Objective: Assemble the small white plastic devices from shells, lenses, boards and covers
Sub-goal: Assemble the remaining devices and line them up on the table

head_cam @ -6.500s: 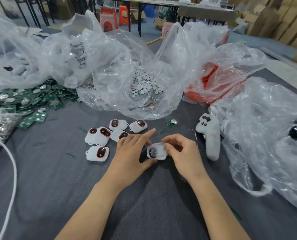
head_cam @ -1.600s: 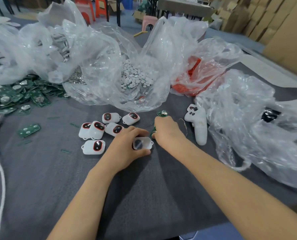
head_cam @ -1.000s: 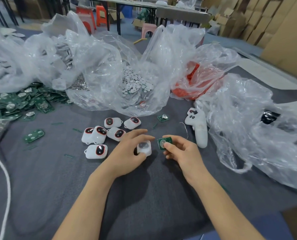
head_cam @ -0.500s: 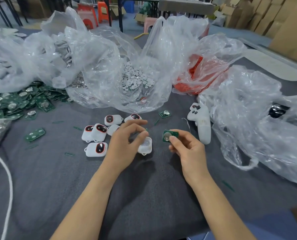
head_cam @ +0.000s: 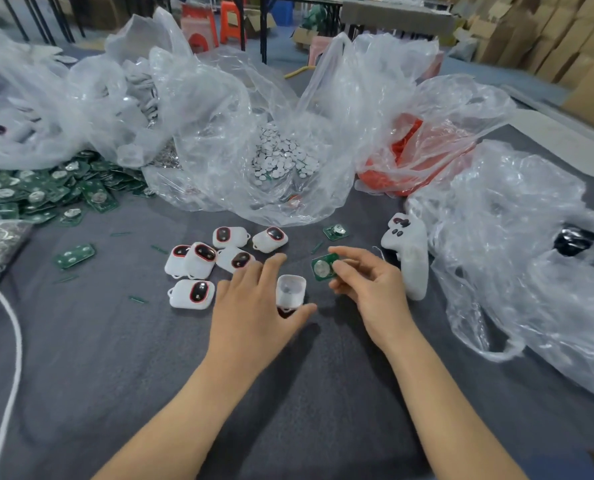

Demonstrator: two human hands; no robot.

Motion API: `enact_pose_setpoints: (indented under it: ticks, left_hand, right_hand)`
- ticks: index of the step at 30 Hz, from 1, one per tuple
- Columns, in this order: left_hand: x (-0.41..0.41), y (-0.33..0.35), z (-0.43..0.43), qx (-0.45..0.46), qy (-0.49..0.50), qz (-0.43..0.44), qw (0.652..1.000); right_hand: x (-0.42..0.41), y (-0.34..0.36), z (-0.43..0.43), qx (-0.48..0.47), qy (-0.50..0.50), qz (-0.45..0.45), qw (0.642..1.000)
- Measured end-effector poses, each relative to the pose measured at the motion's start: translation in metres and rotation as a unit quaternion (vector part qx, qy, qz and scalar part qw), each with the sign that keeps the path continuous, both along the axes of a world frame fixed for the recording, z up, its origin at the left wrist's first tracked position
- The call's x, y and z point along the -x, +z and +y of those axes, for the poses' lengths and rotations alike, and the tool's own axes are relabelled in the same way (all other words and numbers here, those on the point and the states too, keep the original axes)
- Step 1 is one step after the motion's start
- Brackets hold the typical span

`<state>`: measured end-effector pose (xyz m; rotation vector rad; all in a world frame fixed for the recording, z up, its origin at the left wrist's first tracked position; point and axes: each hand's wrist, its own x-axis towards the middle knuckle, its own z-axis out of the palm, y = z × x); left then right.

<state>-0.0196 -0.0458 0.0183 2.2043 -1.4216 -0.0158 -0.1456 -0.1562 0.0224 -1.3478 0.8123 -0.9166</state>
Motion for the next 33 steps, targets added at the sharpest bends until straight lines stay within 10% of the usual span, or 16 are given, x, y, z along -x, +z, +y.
enact_pose_setpoints:
  ticks: [16,33]
  left_hand:
    - [-0.003,-0.009,-0.008,0.067,-0.084,0.143,0.984]
    - [0.001,-0.002,-0.005,0.076,-0.09,0.141,0.983]
  right_hand:
    - [-0.009,-0.006,0.006,0.183,0.007,0.202,0.962]
    - [-0.014,-0.012,0.011,0.222,-0.014,0.223,0.949]
